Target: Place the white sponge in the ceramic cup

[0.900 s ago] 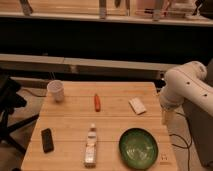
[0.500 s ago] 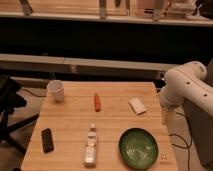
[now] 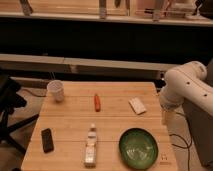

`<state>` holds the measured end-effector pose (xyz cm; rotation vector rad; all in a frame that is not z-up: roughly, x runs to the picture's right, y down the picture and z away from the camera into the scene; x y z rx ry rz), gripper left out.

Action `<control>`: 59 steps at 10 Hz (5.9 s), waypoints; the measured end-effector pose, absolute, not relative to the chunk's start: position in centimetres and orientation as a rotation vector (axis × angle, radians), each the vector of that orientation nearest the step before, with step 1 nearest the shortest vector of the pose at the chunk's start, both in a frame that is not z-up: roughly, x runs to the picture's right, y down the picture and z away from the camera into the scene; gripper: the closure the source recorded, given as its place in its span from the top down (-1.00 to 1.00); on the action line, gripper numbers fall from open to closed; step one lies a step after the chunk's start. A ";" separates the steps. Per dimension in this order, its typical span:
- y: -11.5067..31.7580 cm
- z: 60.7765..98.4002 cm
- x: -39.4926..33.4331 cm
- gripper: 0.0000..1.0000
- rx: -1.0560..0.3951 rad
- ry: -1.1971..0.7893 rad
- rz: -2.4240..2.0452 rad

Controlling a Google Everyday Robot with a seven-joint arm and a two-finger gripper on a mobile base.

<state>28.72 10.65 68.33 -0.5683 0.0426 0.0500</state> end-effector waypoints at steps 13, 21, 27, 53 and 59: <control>10.7 71.5 27.5 0.60 -0.555 0.032 0.003; 10.8 74.3 26.1 0.60 -0.542 0.013 -0.066; 11.3 76.2 25.9 0.60 -0.535 -0.011 -0.121; 10.9 81.1 25.0 0.60 -0.496 -0.150 -0.428; 11.0 81.9 25.0 0.60 -0.496 -0.183 -0.479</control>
